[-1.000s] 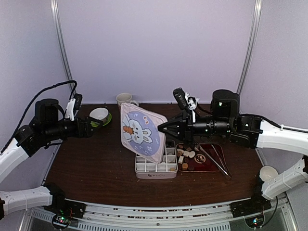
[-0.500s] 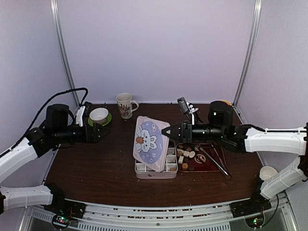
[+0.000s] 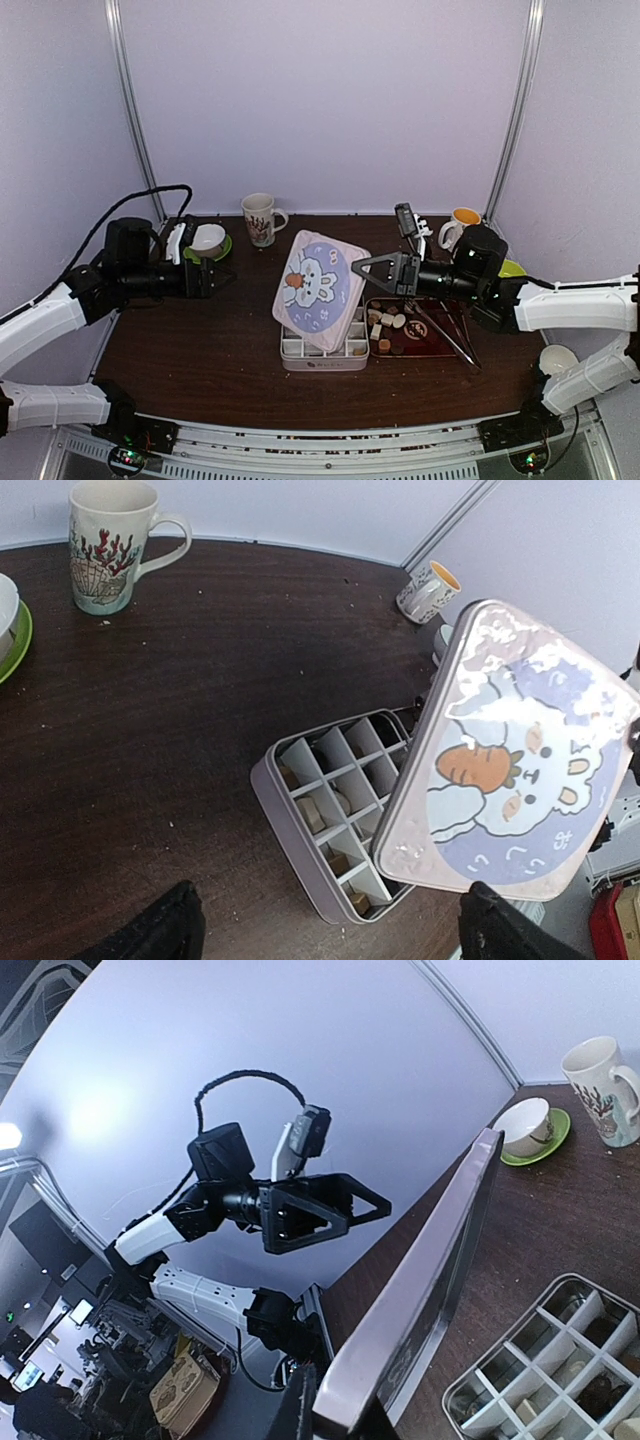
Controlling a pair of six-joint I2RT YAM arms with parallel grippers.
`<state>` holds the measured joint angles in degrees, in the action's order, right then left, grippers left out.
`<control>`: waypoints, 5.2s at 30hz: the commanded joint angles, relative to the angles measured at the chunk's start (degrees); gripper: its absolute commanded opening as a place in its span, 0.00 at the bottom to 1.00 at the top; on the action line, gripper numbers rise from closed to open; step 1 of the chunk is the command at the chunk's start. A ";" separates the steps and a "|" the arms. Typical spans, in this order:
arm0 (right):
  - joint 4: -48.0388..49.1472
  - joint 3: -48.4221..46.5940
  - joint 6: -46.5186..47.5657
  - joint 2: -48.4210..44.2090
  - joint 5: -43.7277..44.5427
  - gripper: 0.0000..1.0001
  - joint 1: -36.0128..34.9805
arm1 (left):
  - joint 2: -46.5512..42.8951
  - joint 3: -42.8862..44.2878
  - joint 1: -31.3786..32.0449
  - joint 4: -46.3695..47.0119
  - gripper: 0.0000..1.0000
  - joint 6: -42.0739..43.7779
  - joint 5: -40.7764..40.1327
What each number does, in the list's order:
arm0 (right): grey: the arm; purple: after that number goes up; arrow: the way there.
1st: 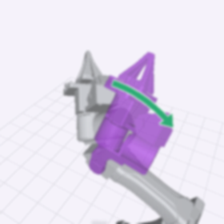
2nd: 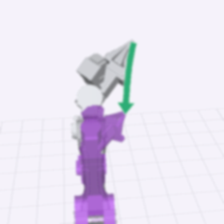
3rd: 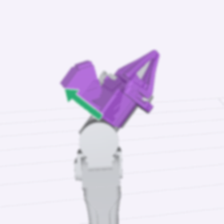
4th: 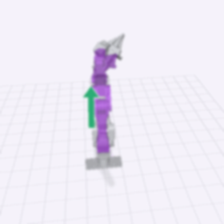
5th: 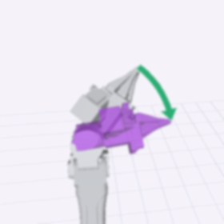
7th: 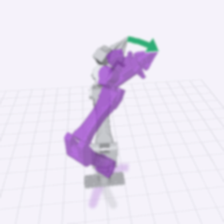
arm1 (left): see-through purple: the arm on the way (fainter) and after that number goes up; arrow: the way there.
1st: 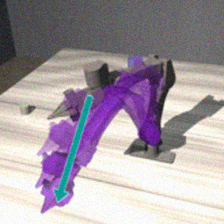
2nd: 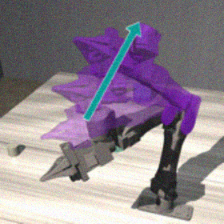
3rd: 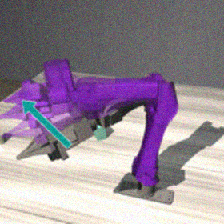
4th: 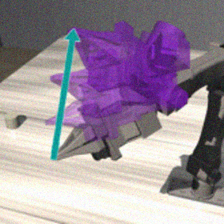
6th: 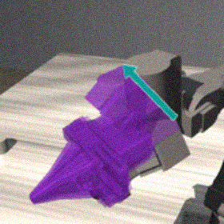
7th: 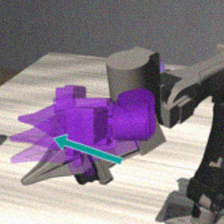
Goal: Pack the chocolate
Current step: Place the box lid on the packing box.
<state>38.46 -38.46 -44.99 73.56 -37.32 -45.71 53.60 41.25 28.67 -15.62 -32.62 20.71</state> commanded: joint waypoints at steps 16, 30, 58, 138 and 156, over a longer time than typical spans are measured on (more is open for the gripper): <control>17.59 2.38 -7.64 9.35 -4.46 0.00 -0.55 | 7.29 -10.55 0.10 23.38 0.91 -1.36 4.00; 22.71 6.38 -7.55 12.78 -3.42 0.01 0.04 | 12.97 -11.14 2.69 24.33 0.91 -0.76 2.41; 28.84 10.11 -9.69 19.23 -5.61 0.04 7.05 | 29.13 -8.46 8.58 32.22 0.93 1.16 6.59; -39.67 -20.16 22.70 25.94 2.52 0.41 16.62 | 36.49 -6.26 16.77 35.62 0.96 3.60 2.79; -45.99 -24.94 26.31 22.06 10.43 0.69 16.62 | 31.64 -5.72 17.20 30.94 0.98 2.92 -3.80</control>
<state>-6.11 -61.69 -19.73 99.31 -30.68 -29.36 88.14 33.56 45.30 16.14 -29.19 20.10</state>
